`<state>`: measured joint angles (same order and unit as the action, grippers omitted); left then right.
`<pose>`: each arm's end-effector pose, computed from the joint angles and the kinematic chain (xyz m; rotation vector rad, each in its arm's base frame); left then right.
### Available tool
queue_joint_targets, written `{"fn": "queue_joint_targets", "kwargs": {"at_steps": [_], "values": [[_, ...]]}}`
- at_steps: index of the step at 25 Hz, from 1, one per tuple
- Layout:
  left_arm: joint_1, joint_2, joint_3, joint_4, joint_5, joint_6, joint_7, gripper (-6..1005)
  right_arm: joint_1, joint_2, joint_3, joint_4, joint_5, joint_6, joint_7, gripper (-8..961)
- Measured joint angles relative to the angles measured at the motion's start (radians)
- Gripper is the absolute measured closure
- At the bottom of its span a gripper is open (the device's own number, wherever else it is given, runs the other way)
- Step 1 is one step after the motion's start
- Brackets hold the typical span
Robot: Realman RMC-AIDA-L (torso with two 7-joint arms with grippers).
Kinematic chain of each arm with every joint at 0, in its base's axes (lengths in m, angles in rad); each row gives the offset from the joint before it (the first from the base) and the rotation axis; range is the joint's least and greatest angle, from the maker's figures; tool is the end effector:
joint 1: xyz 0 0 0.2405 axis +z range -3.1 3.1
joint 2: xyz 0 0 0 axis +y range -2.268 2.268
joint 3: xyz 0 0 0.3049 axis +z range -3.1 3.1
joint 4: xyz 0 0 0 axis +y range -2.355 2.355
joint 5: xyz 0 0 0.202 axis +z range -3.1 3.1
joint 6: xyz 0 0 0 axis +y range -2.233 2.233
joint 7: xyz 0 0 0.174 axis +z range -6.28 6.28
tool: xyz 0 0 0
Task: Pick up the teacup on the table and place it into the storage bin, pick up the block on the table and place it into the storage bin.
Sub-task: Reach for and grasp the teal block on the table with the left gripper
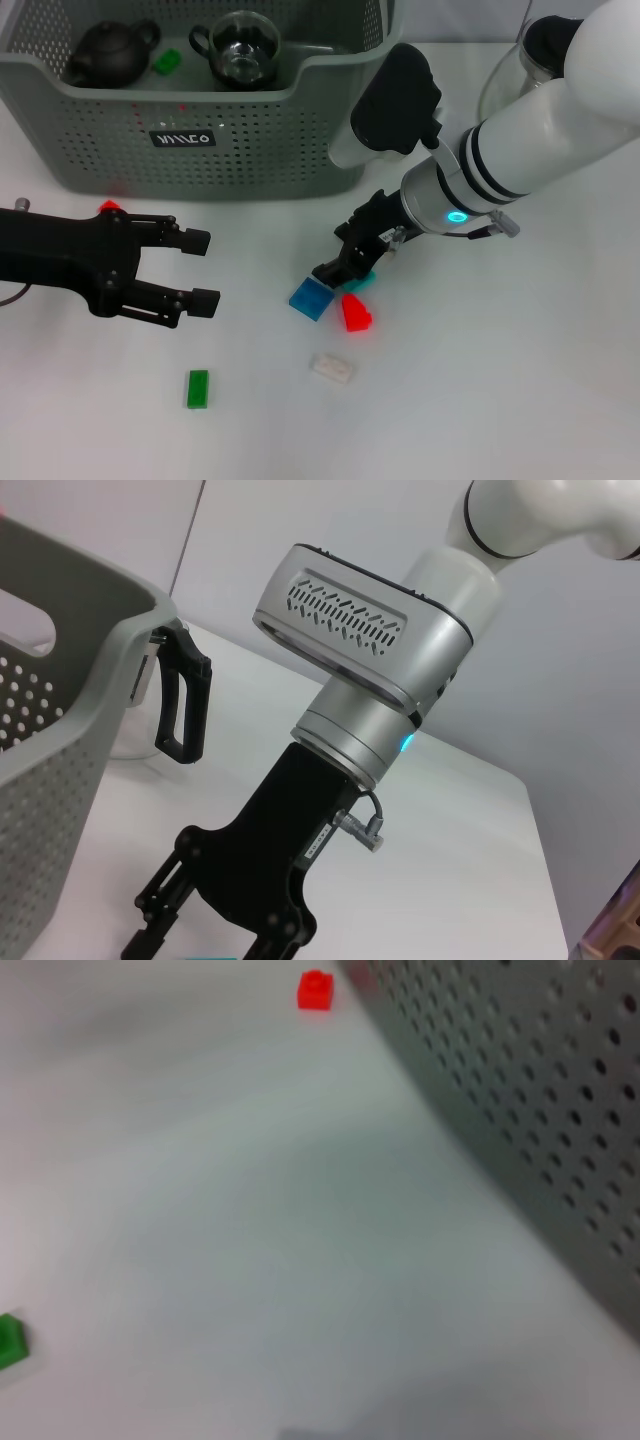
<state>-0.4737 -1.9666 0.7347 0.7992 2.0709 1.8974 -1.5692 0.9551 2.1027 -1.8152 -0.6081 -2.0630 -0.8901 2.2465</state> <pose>-0.2958 0.3096 0.0064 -2.9894 -0.7231 -0.5958 0.1785 0.4133 -0.1881 -2.8611 0.5336 -0.3235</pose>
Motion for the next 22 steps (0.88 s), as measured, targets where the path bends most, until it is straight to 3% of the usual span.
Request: {"fn": "queue_joint_targets", "kwargs": {"at_steps": [10, 22], "values": [[-0.003, 0.000, 0.000, 0.000, 0.000, 0.000, 0.002, 113, -0.009, -0.001, 0.009, -0.063, -0.118, -0.050, 0.134, 271], [-0.002, 0.000, 0.000, 0.000, 0.000, 0.001, 0.009, 113, -0.004, 0.000, 0.010, -0.076, -0.143, -0.081, 0.186, 318]]}}
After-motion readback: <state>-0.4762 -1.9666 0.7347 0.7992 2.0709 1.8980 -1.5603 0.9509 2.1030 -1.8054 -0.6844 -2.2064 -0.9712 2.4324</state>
